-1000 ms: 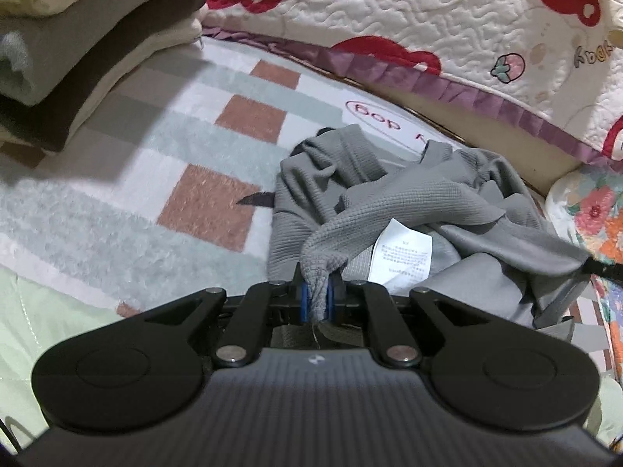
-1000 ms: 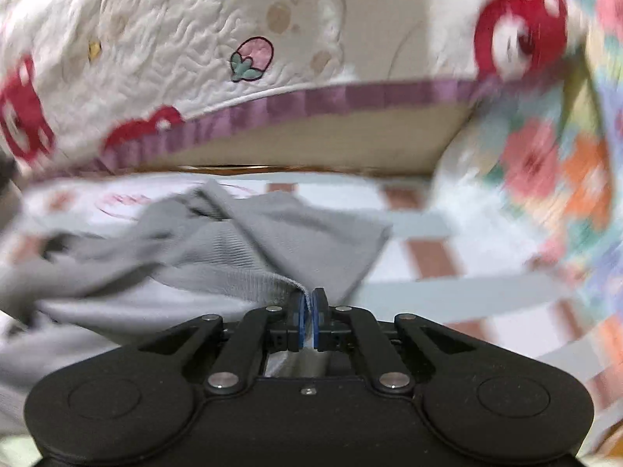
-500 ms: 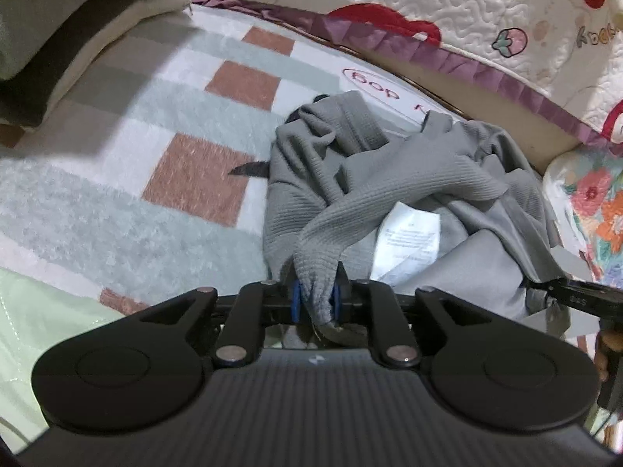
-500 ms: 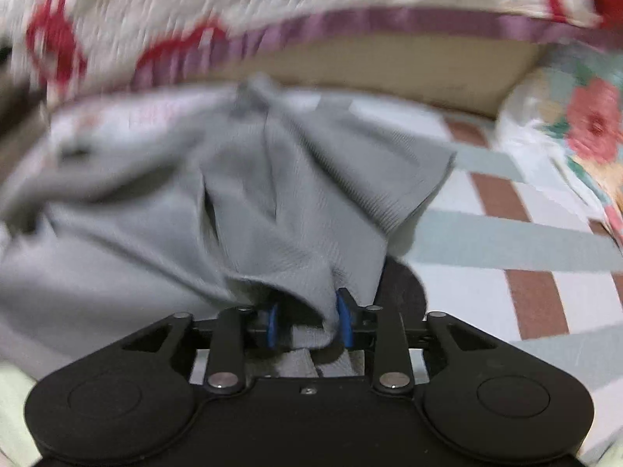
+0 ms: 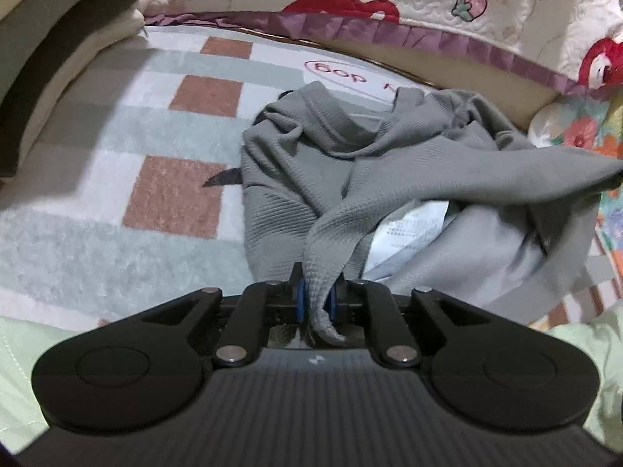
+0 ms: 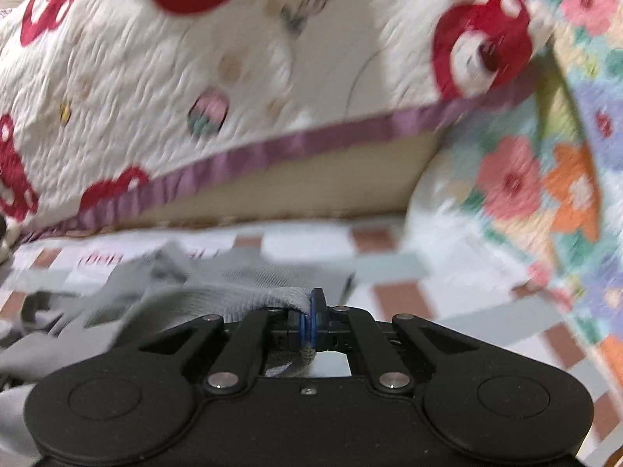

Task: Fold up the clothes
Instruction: 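Lift the shirt by both shoulders and shake it out in the air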

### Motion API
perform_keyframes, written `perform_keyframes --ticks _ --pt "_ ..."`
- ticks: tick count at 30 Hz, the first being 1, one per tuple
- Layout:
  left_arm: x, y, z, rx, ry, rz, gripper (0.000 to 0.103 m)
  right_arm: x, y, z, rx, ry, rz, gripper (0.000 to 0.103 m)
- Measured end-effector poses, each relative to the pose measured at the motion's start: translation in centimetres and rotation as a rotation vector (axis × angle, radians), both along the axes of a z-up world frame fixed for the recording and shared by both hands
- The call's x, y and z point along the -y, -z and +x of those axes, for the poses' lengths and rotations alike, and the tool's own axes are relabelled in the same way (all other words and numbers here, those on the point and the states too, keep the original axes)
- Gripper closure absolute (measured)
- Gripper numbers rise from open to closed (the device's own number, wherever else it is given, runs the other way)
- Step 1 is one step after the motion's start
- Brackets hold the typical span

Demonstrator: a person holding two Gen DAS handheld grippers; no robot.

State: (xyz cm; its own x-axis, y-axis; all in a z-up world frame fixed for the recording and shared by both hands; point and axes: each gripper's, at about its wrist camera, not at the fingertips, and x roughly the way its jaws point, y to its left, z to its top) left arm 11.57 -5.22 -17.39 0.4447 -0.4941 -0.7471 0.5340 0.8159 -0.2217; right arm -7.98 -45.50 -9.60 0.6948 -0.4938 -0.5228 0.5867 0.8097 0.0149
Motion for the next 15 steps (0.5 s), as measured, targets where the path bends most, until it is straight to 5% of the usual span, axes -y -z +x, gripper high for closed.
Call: perform_keyframes --ticks 7,15 --pt "1.5 -1.7 1.5 0.075 0.040 0.053 0.101 3.6 -1.1 1.9 -0.033 -0.031 -0.003 0.101" --pt "-5.2 -16.1 -3.5 0.341 -0.089 -0.065 0.101 2.9 -8.1 -4.8 0.151 -0.156 0.110 0.101"
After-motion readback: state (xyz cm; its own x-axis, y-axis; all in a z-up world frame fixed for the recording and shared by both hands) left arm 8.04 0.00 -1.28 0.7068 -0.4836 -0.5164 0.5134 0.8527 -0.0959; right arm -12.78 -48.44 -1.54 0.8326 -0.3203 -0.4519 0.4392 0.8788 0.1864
